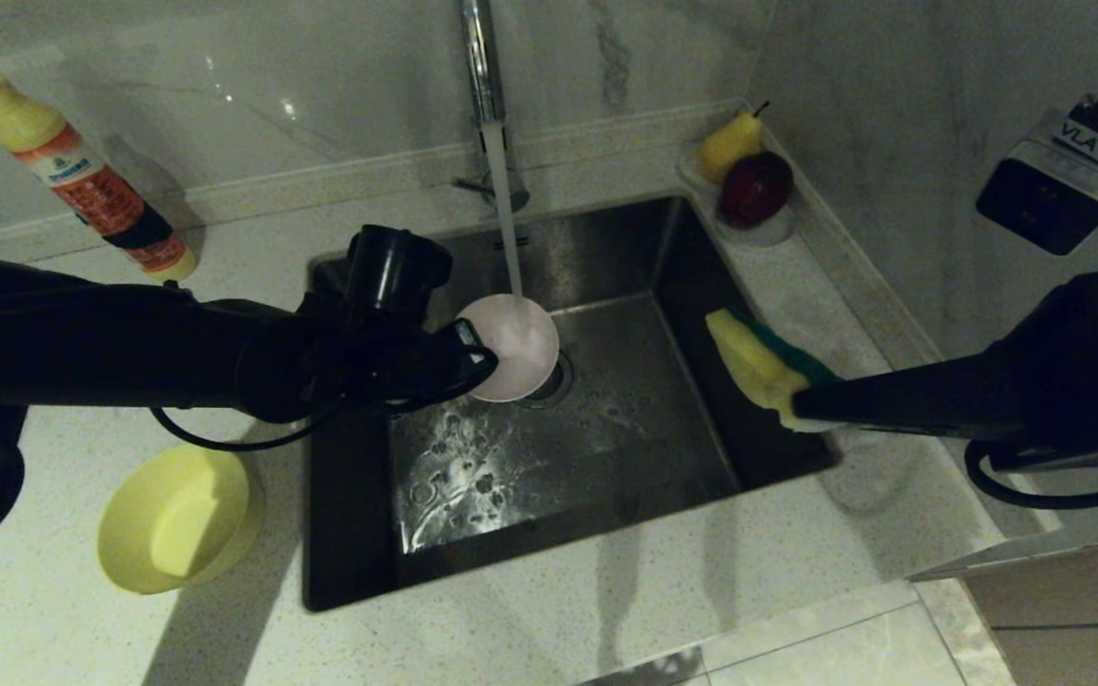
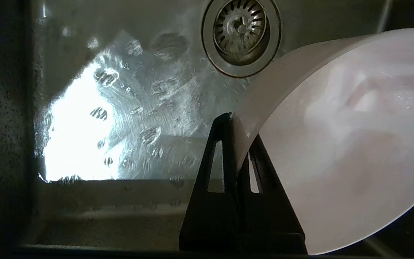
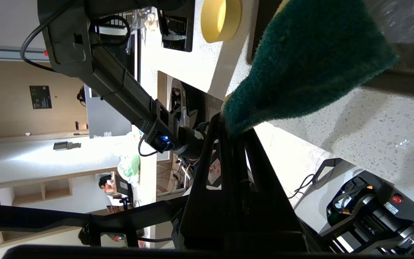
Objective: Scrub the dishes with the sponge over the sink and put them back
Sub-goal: Rinse the bowl
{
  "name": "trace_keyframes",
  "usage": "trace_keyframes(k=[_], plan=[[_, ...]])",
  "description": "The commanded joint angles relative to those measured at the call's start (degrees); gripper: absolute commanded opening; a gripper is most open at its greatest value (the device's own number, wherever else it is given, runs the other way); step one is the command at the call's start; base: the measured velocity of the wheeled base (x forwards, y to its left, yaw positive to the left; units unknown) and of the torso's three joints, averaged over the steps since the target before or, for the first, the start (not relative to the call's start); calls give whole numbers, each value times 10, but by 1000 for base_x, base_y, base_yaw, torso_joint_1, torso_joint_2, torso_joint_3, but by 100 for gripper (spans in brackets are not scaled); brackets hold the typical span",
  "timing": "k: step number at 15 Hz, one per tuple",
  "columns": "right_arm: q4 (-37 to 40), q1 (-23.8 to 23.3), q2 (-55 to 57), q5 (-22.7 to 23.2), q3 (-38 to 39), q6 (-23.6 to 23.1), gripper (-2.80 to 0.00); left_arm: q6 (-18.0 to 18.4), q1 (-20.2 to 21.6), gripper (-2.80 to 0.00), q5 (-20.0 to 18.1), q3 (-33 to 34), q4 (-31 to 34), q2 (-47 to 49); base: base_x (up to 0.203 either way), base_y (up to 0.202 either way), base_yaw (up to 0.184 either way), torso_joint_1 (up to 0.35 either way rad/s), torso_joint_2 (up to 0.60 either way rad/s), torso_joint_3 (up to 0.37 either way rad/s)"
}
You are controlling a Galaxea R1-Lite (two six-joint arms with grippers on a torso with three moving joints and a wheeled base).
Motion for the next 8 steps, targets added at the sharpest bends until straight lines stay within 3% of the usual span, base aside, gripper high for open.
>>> trace_keyframes(k=[1,8], plan=[[1,0,-1,2,1,2,-280,-3,0,-280,0,1,-1,1,0,0,0,0,0,0],[1,-1,-6,1,1,2,-280,-8,0,-280,0,14,11,-19,0,0,0,0,0,0]])
